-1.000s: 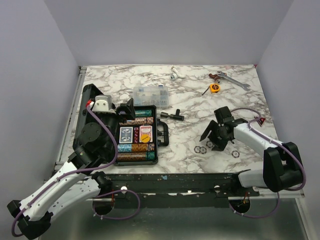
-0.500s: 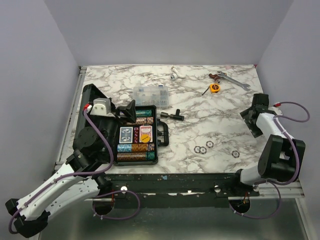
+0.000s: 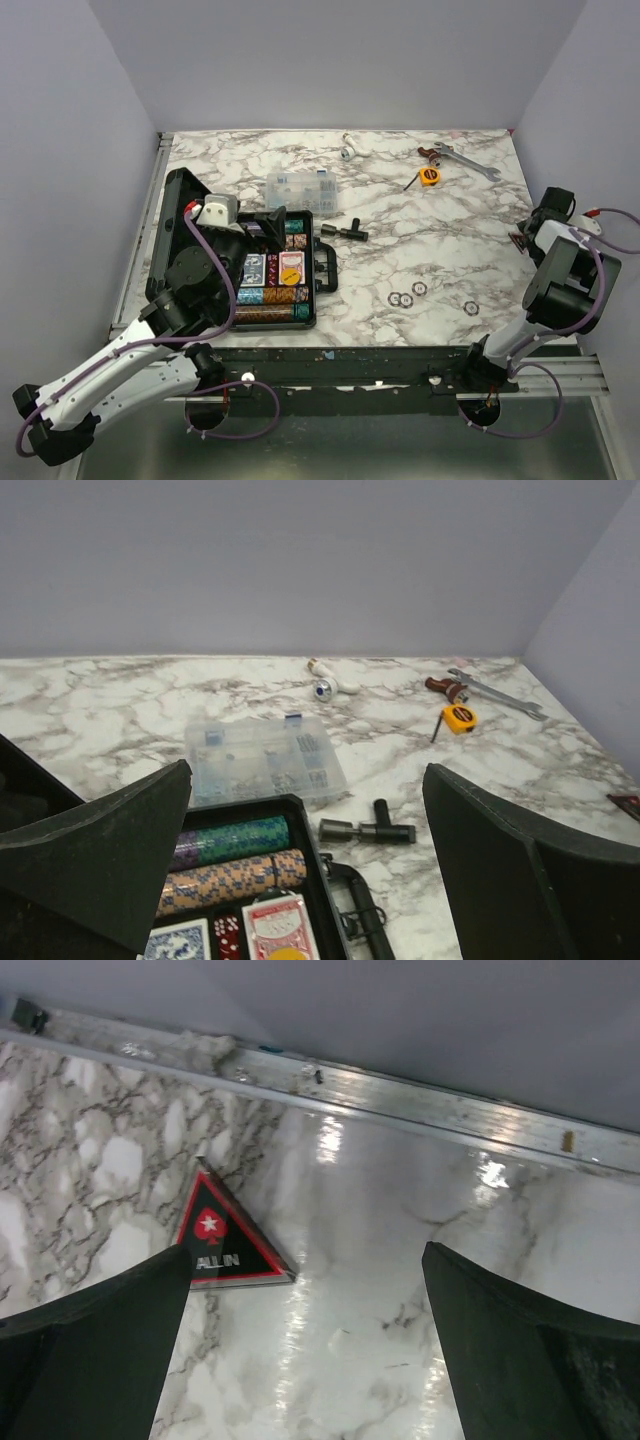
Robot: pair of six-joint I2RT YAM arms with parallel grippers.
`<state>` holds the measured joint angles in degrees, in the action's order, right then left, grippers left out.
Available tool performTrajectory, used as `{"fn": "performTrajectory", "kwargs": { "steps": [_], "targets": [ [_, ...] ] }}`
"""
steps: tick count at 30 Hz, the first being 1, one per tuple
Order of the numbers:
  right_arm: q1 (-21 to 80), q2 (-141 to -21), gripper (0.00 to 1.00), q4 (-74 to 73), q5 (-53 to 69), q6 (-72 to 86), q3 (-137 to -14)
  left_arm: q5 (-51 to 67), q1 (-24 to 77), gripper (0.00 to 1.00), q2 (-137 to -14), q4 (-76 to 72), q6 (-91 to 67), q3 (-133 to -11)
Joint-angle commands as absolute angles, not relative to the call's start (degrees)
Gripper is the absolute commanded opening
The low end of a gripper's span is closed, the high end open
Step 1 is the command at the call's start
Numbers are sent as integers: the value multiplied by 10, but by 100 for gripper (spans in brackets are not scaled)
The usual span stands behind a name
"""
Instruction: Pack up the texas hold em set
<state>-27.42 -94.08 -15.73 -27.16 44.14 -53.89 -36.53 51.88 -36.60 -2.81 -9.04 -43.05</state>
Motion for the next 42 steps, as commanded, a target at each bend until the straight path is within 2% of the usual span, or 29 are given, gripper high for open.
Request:
{"fn": "performTrajectory", "kwargs": {
  "steps": [1, 11, 19, 28, 36, 42],
  "targets": [
    [-277, -983, 100, -115, -209, 375, -592, -309, 522, 99, -380, 18, -180, -490],
    [-271, -1049, 98, -137, -125, 338, -627, -268, 522, 98, -434, 7, -192, -581],
    [-232, -1078, 97, -118, -111, 288, -640, -288, 522, 98, -422, -37, -150, -523],
    [-167, -1151, 97, -160, -128, 231, -716, -296, 522, 98, -421, -37, -115, -502],
    [-165, -1170, 100, -209, -178, 297, -750, -282, 522, 98, -410, -39, -118, -499],
    [-178, -1166, 100, -278, -187, 416, -795, -272, 523, 98, -403, -36, -126, -500]
  ]
}}
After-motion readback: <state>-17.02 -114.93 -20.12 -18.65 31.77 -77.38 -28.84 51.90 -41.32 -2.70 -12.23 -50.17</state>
